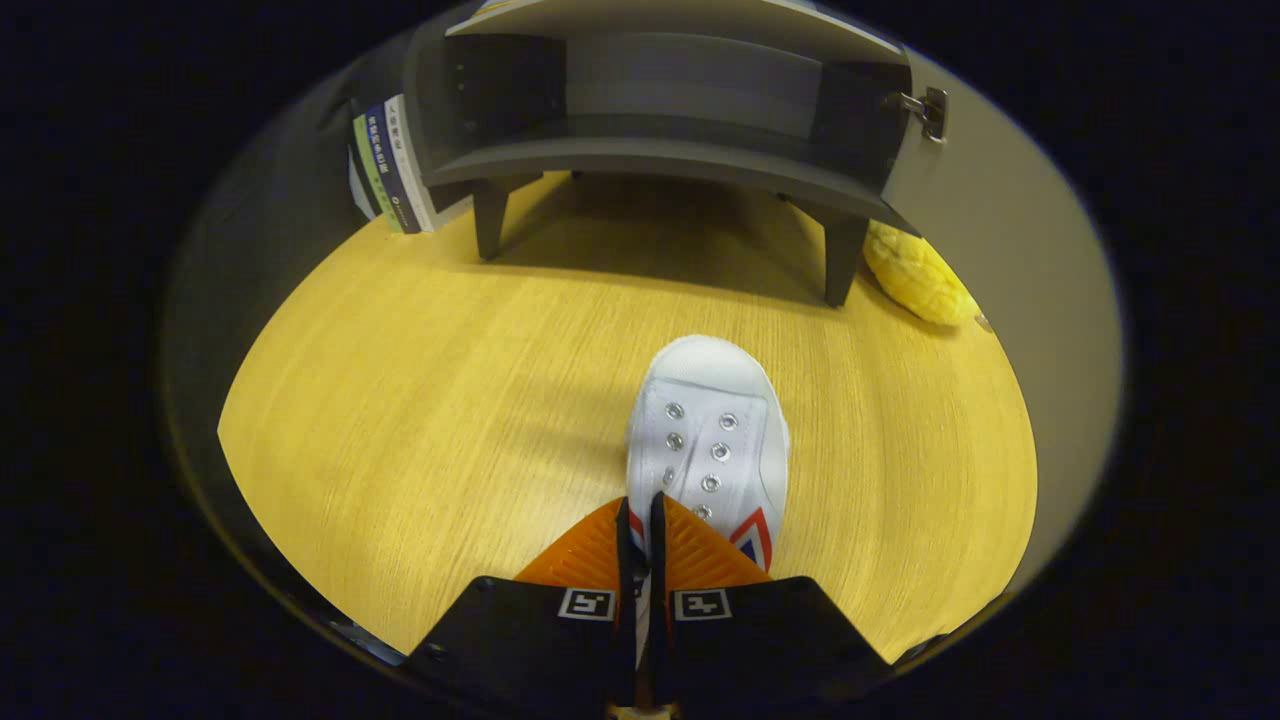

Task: Open the shoe cabinet door, grab the shoes and put them into the shoe cabinet, then close the shoe cabinet door.

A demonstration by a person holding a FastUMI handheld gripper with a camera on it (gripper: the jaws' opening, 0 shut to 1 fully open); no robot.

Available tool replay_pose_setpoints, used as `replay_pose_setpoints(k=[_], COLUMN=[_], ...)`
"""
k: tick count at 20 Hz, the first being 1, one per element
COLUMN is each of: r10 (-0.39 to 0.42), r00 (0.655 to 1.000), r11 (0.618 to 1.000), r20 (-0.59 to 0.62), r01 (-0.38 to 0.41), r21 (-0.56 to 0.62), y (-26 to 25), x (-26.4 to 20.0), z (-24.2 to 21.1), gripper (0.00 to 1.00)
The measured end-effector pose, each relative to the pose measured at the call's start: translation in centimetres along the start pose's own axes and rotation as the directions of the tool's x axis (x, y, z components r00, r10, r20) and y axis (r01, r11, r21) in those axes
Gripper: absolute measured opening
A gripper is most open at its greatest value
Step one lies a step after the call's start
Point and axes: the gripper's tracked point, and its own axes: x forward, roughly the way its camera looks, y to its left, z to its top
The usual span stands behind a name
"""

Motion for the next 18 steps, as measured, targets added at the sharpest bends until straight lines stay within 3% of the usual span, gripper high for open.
replay_pose_setpoints(k=[1,6,10,15,18], r10=[0.004,-0.032,-0.014,-0.019,-0.024], r00=[1.0,0.999,0.996,0.97,0.928], r11=[1.0,0.999,0.999,0.998,0.999], r20=[-0.01,0.02,0.089,0.242,0.371], r01=[-0.004,0.032,0.011,0.005,0.007], r21=[0.011,-0.013,0.04,0.058,0.048], y=[0.0,-0.6,0.0,1.1,1.4], x=[-0.3,-1.8,-5.3,-13.0,-19.3], z=[0.2,1.0,3.1,8.1,12.1], gripper=[0.02,0.02,0.02,0.02,0.02])
